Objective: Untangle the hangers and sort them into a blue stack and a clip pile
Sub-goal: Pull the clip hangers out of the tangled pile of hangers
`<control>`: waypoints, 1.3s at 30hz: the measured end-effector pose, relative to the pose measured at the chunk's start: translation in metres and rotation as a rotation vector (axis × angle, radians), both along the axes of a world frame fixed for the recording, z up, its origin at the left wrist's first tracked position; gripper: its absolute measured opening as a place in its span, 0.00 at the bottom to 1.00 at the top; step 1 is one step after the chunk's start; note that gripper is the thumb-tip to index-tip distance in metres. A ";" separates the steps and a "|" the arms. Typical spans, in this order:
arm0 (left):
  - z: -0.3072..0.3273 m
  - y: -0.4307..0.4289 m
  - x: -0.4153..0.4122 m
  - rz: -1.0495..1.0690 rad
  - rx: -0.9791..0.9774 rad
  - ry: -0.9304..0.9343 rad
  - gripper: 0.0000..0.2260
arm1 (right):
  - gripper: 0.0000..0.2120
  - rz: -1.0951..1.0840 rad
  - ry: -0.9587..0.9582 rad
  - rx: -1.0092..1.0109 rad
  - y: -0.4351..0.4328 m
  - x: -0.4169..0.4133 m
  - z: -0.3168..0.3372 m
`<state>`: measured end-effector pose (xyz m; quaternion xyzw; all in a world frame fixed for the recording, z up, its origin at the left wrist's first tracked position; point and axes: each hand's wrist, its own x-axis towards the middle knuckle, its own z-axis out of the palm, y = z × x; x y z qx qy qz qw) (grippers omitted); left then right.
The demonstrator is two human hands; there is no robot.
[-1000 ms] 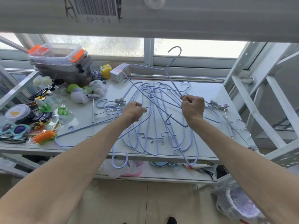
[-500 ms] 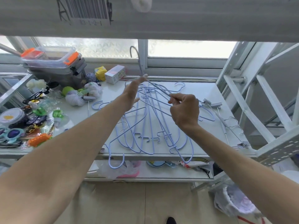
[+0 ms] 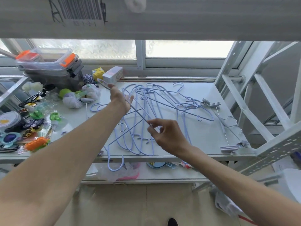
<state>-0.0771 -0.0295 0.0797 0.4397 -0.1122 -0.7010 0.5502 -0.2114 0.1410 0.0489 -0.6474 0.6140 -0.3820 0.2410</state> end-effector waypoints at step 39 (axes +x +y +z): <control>-0.067 0.028 0.018 0.384 0.036 0.362 0.17 | 0.13 -0.607 -0.864 0.416 -0.041 -0.029 -0.044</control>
